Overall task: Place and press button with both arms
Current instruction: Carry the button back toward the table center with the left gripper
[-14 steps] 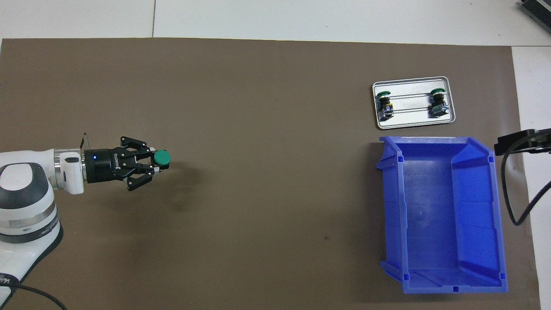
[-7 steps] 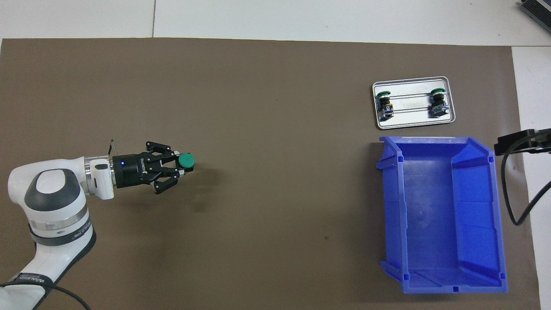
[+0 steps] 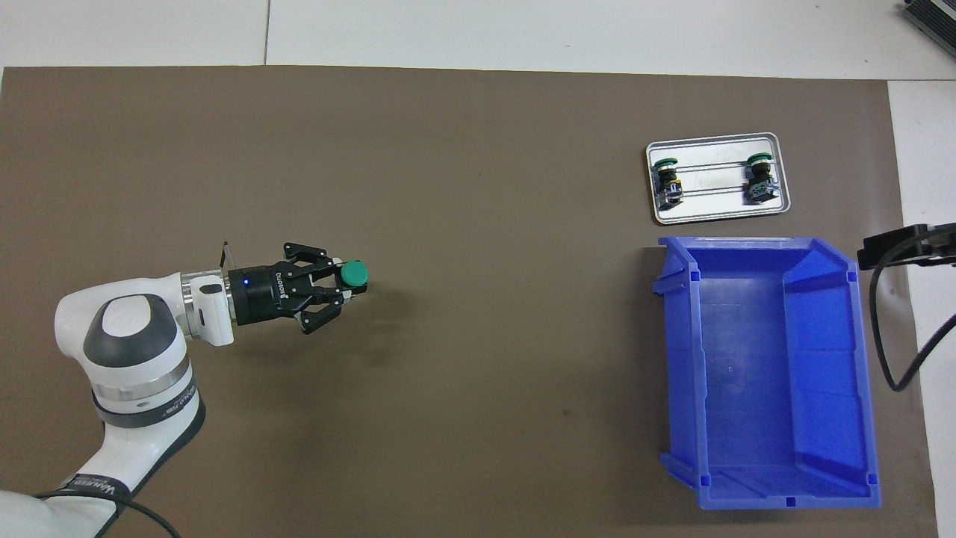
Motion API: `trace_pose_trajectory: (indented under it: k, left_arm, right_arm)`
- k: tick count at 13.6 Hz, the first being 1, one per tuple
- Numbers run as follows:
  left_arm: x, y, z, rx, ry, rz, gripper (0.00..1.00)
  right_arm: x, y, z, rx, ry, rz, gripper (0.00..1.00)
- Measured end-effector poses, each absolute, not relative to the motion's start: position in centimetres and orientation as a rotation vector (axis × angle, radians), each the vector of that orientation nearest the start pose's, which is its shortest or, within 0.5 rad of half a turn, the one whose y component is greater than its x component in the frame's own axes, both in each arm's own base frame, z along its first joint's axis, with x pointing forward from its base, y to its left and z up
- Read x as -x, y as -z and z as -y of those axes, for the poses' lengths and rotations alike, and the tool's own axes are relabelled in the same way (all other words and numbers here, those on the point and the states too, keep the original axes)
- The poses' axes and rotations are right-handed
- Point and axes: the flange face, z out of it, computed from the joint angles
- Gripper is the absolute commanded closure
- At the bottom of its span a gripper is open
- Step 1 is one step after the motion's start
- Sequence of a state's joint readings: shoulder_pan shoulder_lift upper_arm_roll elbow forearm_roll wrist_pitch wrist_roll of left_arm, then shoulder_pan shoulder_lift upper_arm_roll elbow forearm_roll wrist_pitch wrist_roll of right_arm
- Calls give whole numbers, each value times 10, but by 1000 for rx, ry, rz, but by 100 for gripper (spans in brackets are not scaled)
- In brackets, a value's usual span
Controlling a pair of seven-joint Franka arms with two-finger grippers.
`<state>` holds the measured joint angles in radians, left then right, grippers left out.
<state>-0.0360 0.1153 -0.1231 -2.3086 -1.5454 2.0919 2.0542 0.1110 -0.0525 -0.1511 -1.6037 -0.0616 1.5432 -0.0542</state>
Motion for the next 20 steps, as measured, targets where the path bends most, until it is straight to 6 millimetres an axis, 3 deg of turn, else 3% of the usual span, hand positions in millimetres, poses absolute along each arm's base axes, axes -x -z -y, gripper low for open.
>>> trace_pose_trajectory:
  k: [4,7,13,20]
  left_arm:
    - [-497,-303,156,-1735,-972,1060,70]
    - [-491,-293,164,-1695,-1012,1044,69]
    - [-483,-267,164,-1627,-1083,1008,65]
    - [-479,-253,157,-1594,-1130,1032,63]
  right_arm:
    - [-535,-635,30,3195,-18,21,0]
    - [-535,-635,30,3195,-18,20,0]
    - [-535,-635,30,3195,-18,21,0]
    - [-535,-635,30,3195,-18,21,0]
